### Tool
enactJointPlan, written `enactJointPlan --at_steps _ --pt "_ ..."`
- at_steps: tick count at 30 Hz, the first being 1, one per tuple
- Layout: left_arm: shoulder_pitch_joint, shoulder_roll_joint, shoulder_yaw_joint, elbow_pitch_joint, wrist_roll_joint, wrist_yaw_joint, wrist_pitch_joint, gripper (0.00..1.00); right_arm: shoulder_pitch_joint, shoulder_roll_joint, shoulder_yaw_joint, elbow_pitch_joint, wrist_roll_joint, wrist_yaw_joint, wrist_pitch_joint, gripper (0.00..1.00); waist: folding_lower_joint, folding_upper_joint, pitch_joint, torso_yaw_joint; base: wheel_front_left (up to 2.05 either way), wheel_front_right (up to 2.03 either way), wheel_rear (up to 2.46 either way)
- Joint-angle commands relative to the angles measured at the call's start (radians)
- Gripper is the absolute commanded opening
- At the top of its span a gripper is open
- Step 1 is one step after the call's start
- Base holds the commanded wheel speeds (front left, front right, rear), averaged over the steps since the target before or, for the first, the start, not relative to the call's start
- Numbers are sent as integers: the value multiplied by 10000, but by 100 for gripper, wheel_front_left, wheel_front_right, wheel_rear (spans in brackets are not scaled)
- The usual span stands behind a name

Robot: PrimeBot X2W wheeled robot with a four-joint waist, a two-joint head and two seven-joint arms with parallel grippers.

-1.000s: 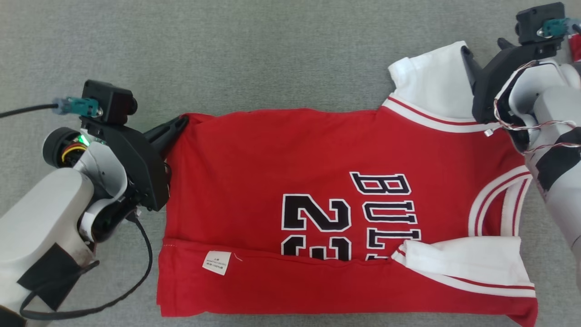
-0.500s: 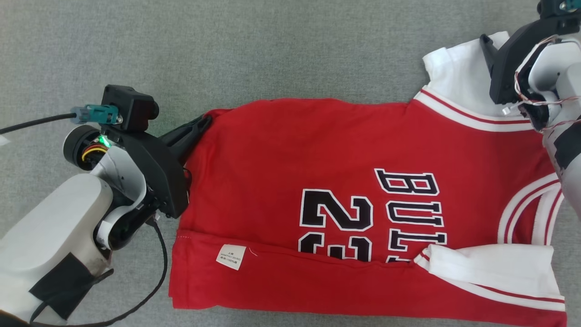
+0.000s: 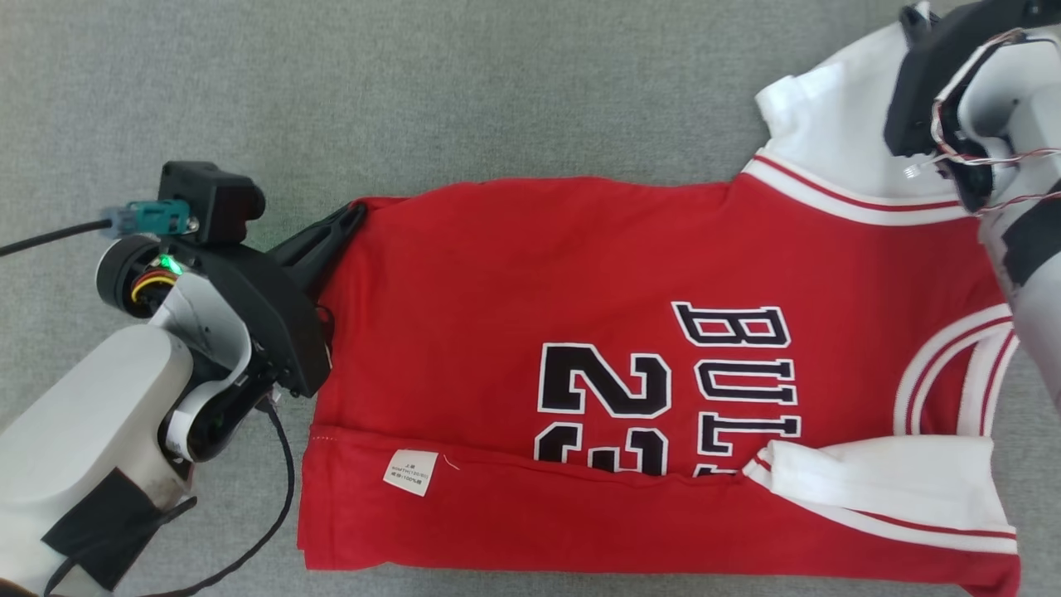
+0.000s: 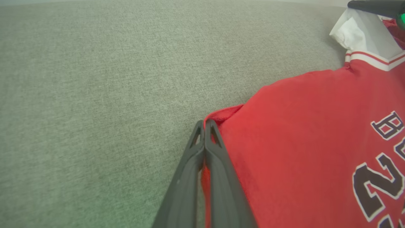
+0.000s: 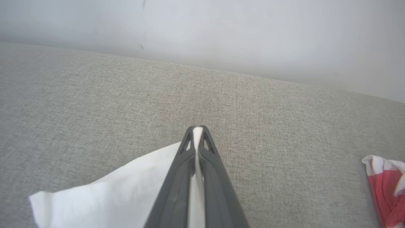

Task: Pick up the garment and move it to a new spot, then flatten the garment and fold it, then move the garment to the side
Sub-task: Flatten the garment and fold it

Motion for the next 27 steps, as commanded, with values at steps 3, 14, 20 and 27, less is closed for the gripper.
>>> enactJointPlan --at_steps 3,14,20,27 --pt "314 31 76 168 -179 69 -224 0 245 74 130 -309 44 -29 -659 0 -1 -1 -418 -307 0 0 0" --pt "1483 13 253 198 -343 546 -1209 0 2768 -890 885 -3133 1348 -29 -3080 0 -1 -1 -1442 -828 0 0 0" --pt "2375 63 359 19 -501 895 -1828 0 5083 -1634 779 -5301 2054 -29 -3663 0 -1 -1 -1845 -1012 0 0 0" --pt "3122 120 439 -78 -614 1162 -2366 0 7485 -1937 -197 -7321 2036 -29 -3852 0 -1 -1 -2194 -1076 0 0 0"
